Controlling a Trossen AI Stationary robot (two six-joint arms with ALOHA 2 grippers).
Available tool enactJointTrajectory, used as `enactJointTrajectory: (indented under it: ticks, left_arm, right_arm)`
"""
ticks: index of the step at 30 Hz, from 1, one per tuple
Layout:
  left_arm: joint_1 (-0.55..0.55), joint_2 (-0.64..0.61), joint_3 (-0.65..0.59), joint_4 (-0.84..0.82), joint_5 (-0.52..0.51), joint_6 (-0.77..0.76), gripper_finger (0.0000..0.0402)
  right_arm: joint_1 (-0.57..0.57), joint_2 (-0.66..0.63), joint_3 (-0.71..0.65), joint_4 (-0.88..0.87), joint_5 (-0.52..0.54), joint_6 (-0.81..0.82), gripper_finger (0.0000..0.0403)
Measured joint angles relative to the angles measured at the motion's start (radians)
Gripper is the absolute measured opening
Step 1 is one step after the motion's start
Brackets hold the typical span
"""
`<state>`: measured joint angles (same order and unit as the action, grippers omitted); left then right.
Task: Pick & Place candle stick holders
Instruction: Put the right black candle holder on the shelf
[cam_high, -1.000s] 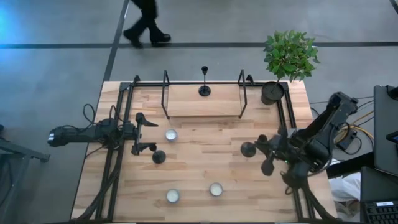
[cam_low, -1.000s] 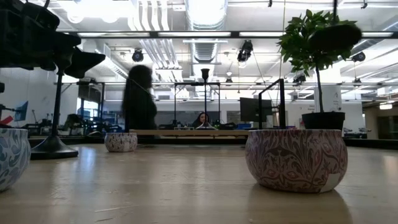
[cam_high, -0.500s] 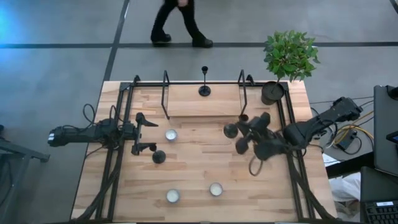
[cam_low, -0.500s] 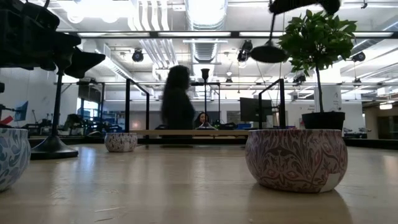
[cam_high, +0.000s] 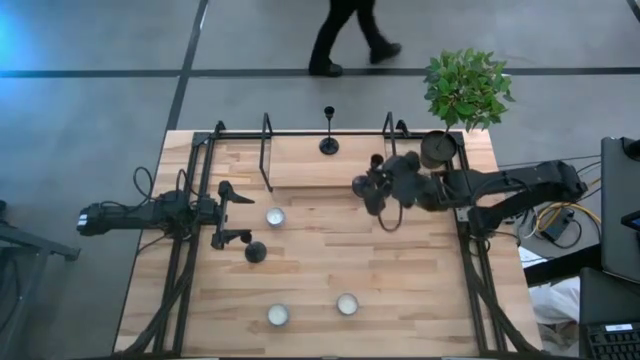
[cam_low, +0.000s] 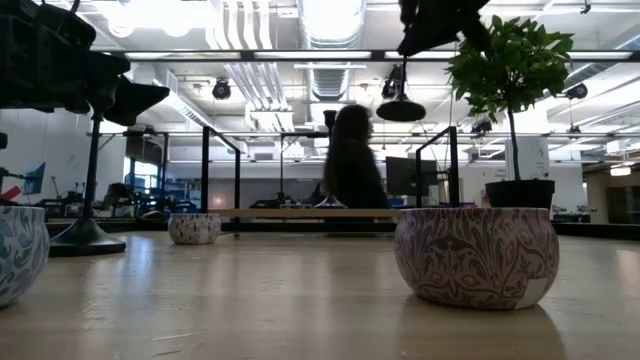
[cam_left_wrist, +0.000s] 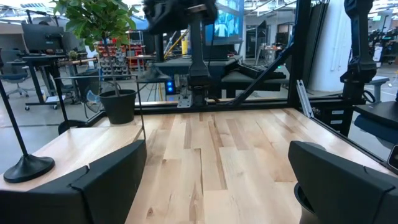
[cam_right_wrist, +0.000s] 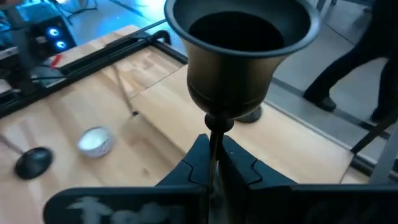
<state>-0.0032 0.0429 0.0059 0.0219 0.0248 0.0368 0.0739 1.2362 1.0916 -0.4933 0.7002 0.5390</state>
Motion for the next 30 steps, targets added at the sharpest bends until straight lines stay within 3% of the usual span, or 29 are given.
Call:
enactJointTrajectory:
  ticks: [13,17,23,30]
  left_arm:
    - [0.0,0.0,0.0,0.0,0.0,0.0,0.0399]
    - [0.001,0.0,0.0,0.0,0.0,0.0,0.0399]
    - [0.001,0.0,0.0,0.0,0.0,0.0,0.0399]
    - [0.001,0.0,0.0,0.0,0.0,0.0,0.0399]
  right_arm:
    - [-0.189,0.06,0.037,0.087,-0.068,-0.096,0.0008]
    - [-0.195,0.162,0.122,0.049,0.018,-0.093,0.0008]
    - [-0.196,0.328,0.28,-0.077,0.204,0.064,0.0008]
    - [-0.231,0.451,0.308,-0.074,0.216,0.162,0.0008]
